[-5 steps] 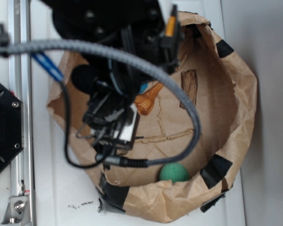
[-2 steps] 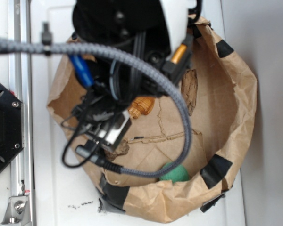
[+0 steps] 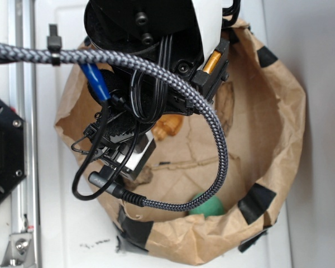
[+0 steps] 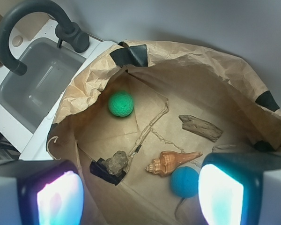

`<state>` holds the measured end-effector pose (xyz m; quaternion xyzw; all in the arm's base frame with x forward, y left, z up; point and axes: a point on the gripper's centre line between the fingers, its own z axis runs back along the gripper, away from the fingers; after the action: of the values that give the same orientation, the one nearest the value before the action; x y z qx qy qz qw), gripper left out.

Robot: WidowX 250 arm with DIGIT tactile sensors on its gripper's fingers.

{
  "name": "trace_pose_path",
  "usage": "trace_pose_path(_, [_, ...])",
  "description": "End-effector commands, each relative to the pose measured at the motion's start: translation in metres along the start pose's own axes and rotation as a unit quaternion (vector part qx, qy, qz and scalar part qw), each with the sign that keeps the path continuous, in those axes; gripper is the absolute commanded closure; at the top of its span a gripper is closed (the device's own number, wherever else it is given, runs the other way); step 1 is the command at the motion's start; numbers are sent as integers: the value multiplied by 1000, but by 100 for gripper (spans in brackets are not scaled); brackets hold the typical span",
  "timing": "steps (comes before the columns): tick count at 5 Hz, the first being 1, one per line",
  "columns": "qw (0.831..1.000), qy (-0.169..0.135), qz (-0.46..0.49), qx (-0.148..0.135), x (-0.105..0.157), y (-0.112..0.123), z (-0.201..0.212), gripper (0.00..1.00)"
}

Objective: Grab the green ball.

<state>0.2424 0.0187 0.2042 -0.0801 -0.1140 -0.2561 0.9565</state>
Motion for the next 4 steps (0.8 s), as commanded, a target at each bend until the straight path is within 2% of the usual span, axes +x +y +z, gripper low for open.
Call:
trace_pose_path(1, [997, -15, -55, 45, 17, 30, -35, 0])
trace_pose_path(2, [995, 10, -84, 61, 15, 29, -61, 0])
trace_pose_path(3, [988, 34, -140, 50, 4, 7, -85, 0])
trace_pose_path(4, [986, 42, -155, 35, 1, 6, -104, 0])
